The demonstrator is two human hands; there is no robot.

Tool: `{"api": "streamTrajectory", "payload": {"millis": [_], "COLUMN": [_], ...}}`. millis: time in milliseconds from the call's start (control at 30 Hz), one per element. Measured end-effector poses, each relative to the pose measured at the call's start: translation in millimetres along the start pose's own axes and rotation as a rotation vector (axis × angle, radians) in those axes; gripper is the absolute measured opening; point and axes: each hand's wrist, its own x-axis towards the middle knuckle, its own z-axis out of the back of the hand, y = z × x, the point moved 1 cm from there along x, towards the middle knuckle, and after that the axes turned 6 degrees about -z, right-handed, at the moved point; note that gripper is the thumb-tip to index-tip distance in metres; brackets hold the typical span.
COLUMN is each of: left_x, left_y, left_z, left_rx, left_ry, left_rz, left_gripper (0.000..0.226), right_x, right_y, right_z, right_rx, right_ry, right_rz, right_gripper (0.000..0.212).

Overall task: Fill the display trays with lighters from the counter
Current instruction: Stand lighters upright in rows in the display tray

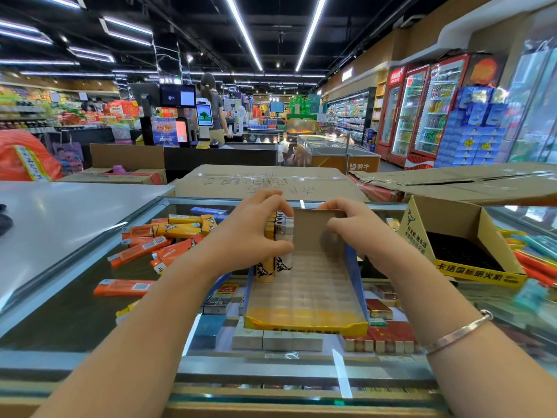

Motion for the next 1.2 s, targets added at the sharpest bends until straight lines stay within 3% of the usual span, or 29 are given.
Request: {"api": "streamTrajectory", "payload": {"millis": [100,167,367,500,733,900,1067,1200], "left_x": [1,2,4,4,5,6,6,4], "left_y": [4,6,10,10,11,13,15,16], "left_z": [-4,-6,-6,-7,-14,-16,-11,-7], "left_rx": [-0.050,-0.126,-0.106,-0.119,-0.182,-0.203,-0.238,-0.212], "left_ry": [0.025,0.022,-0.008,-0.037,-0.102,-0.099,-0.095,-0.082], "left_rz": [0.073,0.119,0.117,0.110,0.100,0.095,0.116,0.124], "left_gripper": [0.069,0.074,0.060,0.062,0.063,0.063,0.062,0.062], "right_x": [0,1,7,9,13,11,13,11], "right_y": [0,-3,-18,-30,-45,-55,-55,-49], "right_z": [9,17,40,51,56,45,43,46], "right_rx": [0.052,0.053,-0.175,-0.331,-0.477,-0.650,-0.656,-0.605], "right_ry": [-0.086,-0.155,-0.249,-0.250,-0.251,-0.163,-0.077,-0.083], "right_rz": [-0.009,-0.041,-0.213,-0.311,-0.414,-0.516,-0.469,-0.450], "right_gripper": [0.013,0.022,0.041,0.027,0.028,0.052,0.045,0.052]}}
